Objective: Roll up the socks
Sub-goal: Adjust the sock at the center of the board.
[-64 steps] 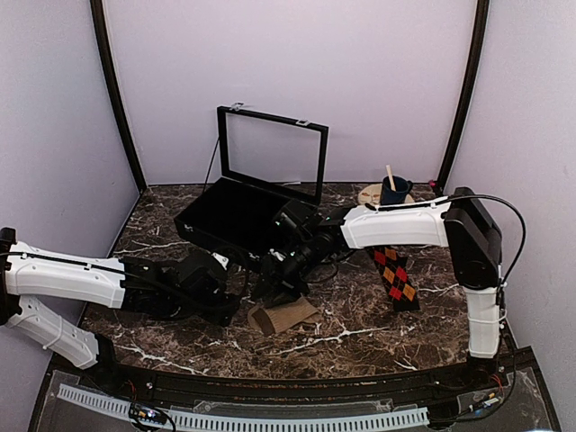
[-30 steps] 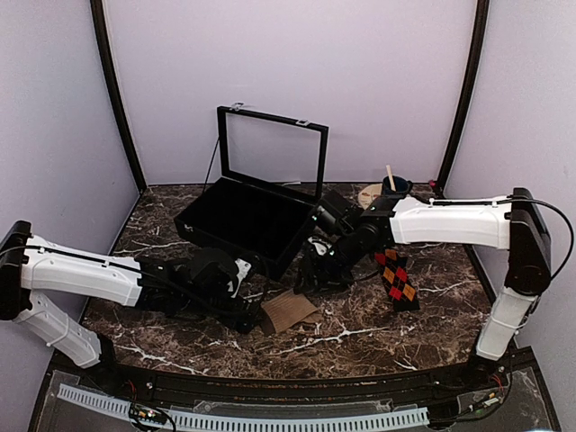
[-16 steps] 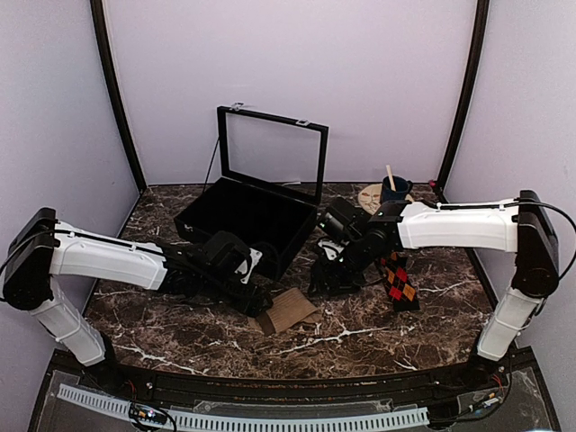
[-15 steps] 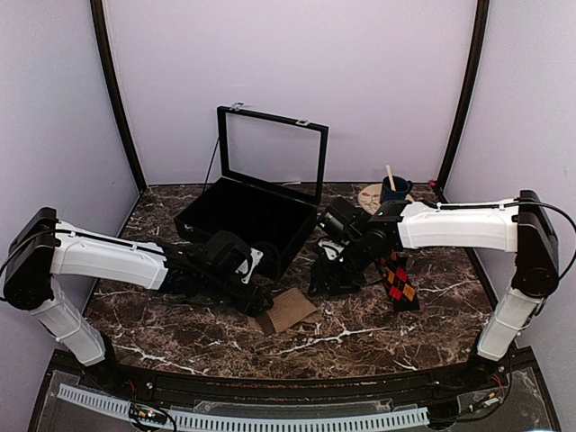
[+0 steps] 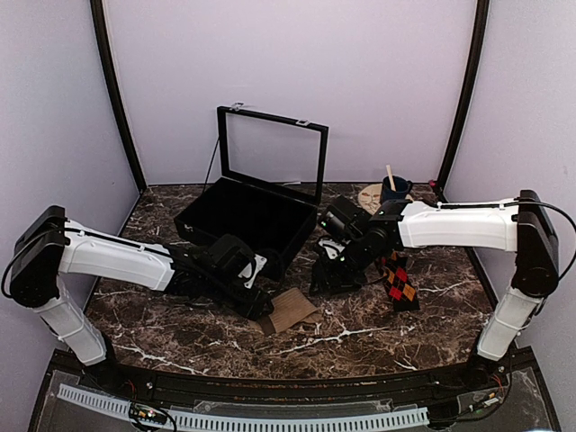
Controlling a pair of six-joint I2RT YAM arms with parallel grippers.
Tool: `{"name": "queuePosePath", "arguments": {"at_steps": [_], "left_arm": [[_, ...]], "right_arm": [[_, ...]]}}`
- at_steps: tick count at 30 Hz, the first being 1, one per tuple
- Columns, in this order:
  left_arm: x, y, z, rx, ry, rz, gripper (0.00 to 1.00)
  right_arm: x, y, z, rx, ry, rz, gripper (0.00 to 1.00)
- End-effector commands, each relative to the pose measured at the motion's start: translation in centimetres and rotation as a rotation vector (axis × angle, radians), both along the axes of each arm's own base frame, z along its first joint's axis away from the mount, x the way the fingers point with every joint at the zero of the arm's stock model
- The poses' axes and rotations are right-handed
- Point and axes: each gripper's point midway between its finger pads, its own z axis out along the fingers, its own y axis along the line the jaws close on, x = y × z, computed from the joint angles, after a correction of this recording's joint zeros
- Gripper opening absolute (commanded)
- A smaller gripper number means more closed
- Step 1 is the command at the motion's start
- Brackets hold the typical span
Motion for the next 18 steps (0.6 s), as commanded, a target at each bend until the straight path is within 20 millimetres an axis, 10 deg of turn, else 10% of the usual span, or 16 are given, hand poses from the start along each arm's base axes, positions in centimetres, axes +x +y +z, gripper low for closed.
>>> {"name": "queuePosePath", "arguments": {"at_steps": [1, 18], "left_arm": [[-0.12, -0.16, -0.56, -0.002, 0.025, -0.007, 0.51], [-0.63, -0.14, -1.23, 0.009, 0.069, -0.033, 0.21]], "right_arm": [[0.25, -0.15, 0.94, 0.022, -0.028, 0.012, 0.52], [0.29, -0.49, 0.57, 0.007, -0.039, 0.018, 0.51]]}}
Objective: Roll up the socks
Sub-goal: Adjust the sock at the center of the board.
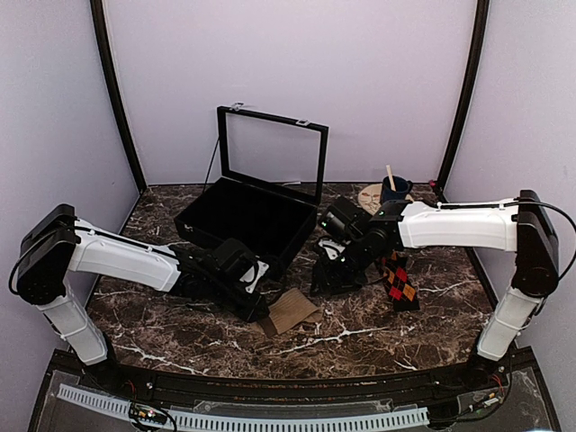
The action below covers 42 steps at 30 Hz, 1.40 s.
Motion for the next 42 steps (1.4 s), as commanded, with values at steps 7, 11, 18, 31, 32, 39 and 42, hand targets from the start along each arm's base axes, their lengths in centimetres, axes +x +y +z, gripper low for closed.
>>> {"name": "queuePosePath", "arguments": {"at_steps": [7, 11, 18, 31, 32, 39, 42], "left_arm": [[-0.5, 0.1, 0.9, -0.015, 0.019, -0.024, 0.02], [-0.9, 0.1, 1.0, -0.014, 0.034, -0.047, 0.00], [-0.8, 0.5, 2.2, -0.036, 0.069, -0.082, 0.00], [-1.6, 0.4, 5.0, -0.120, 0.254, -0.193, 0.00], [-1.7, 0.4, 5.1, -0.121, 0.268, -0.200, 0.00], [-2.2, 0.8, 5.5, -0.135, 0.368, -0.223, 0.00], [-2.4, 1.5, 5.5, -0.140, 0.412, -0.223, 0.00]], "right_arm": [[0.2, -0.6, 0.2, 0.007, -0.030, -0.002, 0.51], [0.2, -0.8, -0.1, 0.000, -0.039, -0.006, 0.51], [-0.3, -1.3, -1.1, -0.014, -0.053, -0.007, 0.51], [-1.1, 0.1, -2.8, -0.023, -0.068, 0.045, 0.51], [-1.1, 0.2, -2.9, -0.021, -0.069, 0.047, 0.51], [-0.8, 0.6, -3.0, -0.026, -0.086, 0.053, 0.51], [-0.6, 0.7, -3.0, -0.028, -0.094, 0.055, 0.51]]}}
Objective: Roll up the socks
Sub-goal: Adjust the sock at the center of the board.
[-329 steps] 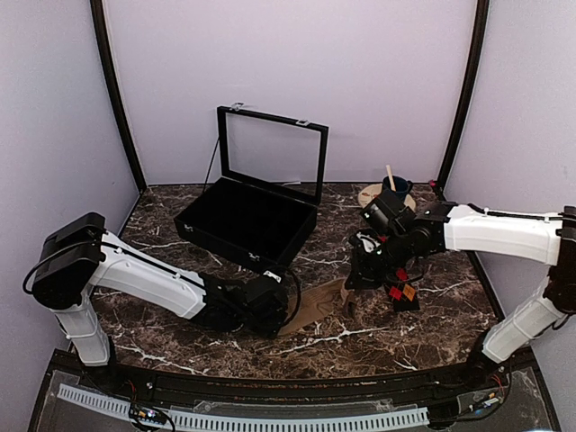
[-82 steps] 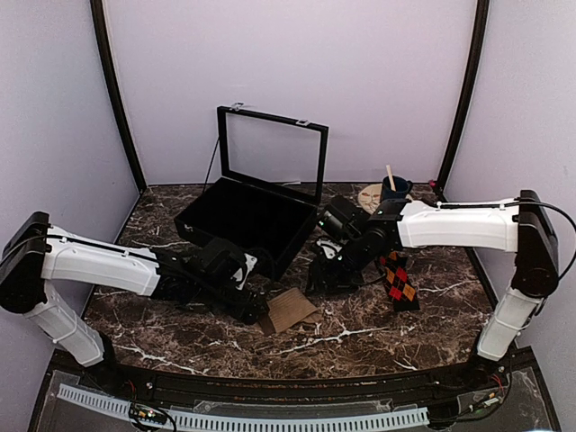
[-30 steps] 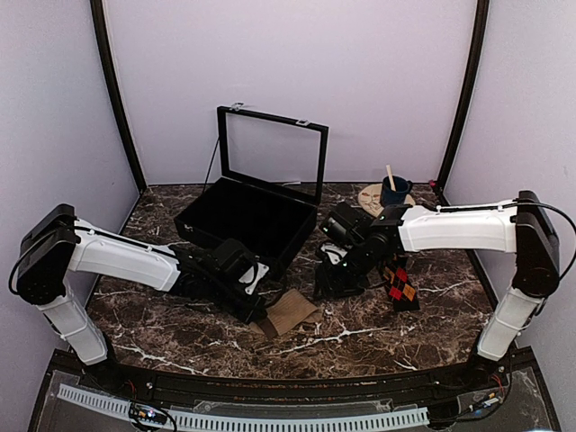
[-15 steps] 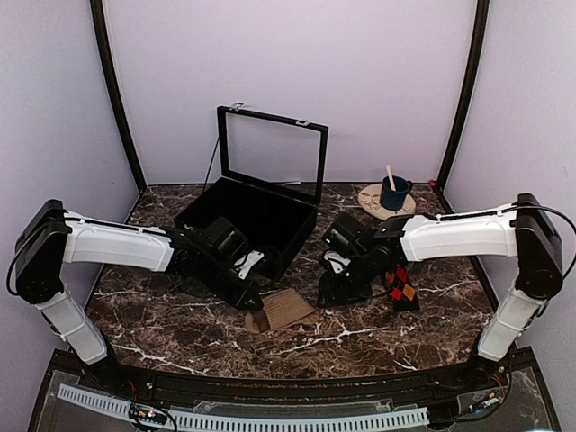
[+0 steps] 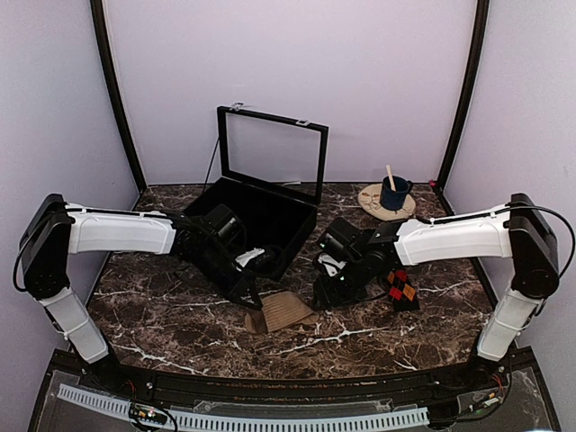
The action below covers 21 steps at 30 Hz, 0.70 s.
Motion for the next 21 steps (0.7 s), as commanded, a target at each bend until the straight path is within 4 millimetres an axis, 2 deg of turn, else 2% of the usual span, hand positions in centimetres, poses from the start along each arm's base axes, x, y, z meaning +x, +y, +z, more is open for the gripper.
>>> {"name": "queuePosePath", "arguments": {"at_steps": [1, 4, 9, 14, 21], "left_arm": [[-1.2, 1.2, 0.4, -0.002, 0.102, -0.033, 0.00], [-1.3, 1.8, 0.2, 0.003, 0.126, -0.030, 0.00], [-1.4, 2.3, -0.6, 0.006, 0.167, -0.031, 0.00], [-1.6, 2.3, -1.4, 0.014, 0.198, -0.035, 0.00], [-1.8, 2.0, -1.5, 0.003, 0.219, -0.046, 0.00]], "right_arm": [[0.8, 1.0, 0.3, 0.012, -0.044, 0.011, 0.51], [0.9, 1.0, 0.1, 0.006, -0.051, 0.013, 0.51], [1.9, 2.2, 0.6, 0.014, -0.071, 0.026, 0.51], [2.6, 3.2, 0.7, 0.013, -0.082, 0.032, 0.51], [2.9, 4.1, 0.9, 0.019, -0.091, 0.045, 0.51]]}}
